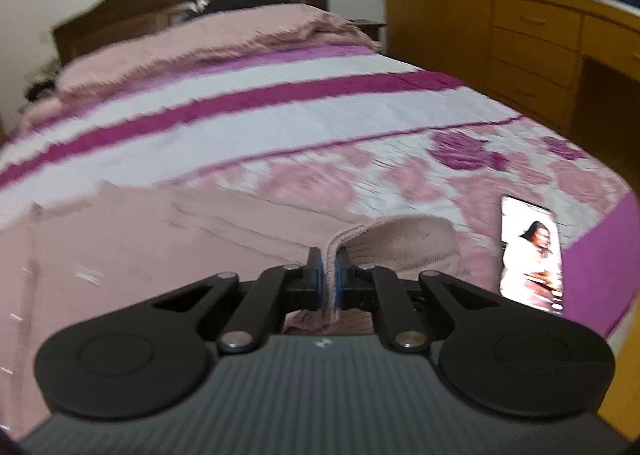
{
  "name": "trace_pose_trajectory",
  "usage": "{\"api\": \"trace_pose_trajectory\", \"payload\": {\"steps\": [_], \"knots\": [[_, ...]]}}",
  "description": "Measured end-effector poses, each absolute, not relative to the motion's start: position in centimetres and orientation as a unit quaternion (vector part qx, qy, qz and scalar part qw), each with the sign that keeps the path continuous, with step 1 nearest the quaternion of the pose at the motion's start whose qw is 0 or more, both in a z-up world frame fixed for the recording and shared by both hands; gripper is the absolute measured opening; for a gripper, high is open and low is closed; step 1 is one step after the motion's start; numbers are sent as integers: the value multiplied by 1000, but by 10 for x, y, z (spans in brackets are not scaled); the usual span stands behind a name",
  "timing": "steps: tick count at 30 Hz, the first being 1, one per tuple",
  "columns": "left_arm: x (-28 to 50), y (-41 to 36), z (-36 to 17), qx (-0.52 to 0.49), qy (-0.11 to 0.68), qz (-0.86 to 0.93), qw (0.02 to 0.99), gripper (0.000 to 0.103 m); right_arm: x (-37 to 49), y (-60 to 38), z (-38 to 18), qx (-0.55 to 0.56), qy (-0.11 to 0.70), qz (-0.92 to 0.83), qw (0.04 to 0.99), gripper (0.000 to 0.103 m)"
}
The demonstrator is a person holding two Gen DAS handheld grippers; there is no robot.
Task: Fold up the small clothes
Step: 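Lift the sleeve with the right gripper, fold it across the body, release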
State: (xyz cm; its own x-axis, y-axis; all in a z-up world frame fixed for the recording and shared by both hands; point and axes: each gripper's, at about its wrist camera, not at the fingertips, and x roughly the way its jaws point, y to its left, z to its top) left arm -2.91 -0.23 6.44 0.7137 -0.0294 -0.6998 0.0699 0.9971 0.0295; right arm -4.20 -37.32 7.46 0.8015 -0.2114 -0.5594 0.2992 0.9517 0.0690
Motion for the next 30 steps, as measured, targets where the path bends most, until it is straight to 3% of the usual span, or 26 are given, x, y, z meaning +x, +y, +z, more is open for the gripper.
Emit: {"api": "trace_pose_trajectory", "payload": {"steps": [21,30], "knots": [[-38,54,77,-9,363,19,931,103,17,-246,186,116,215,76,967,9],[-43,102,75,-42,365,60,928,103,40,-163,200,92,213,162,959,9]]}}
